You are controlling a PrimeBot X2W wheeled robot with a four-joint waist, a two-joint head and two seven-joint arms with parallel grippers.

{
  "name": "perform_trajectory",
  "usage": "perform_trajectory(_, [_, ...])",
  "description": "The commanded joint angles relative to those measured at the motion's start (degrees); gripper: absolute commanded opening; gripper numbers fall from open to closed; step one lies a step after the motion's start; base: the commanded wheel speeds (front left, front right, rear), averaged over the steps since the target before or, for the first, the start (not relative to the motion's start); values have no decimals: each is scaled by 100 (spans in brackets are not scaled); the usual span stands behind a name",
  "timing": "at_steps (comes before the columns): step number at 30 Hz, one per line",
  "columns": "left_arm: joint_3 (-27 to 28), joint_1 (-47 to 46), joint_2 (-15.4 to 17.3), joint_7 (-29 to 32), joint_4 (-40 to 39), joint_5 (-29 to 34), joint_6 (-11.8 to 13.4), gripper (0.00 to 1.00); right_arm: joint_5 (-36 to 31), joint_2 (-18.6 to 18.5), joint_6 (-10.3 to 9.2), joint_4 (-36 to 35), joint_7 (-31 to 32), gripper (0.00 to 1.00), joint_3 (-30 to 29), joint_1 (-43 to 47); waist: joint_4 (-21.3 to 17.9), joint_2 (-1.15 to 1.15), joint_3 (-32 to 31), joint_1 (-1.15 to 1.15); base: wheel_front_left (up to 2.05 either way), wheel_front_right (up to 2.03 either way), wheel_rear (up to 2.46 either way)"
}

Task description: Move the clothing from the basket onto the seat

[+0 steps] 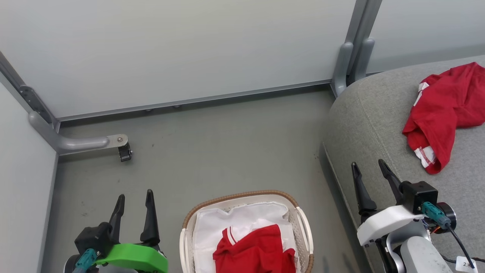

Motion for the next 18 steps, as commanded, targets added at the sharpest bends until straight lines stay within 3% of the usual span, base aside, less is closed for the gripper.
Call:
perform_trajectory(1, [-1,91,2,-4,13,-8,11,100,-14,-19,-6,-31,-28,100,1,79,2,0,-9,0,0,0,0])
perform_trajectory(18, [-37,57,2,-5,69,13,-8,100,2,-18,-6,-4,-28,100,7,87,38,0,-31,0,0,0,0])
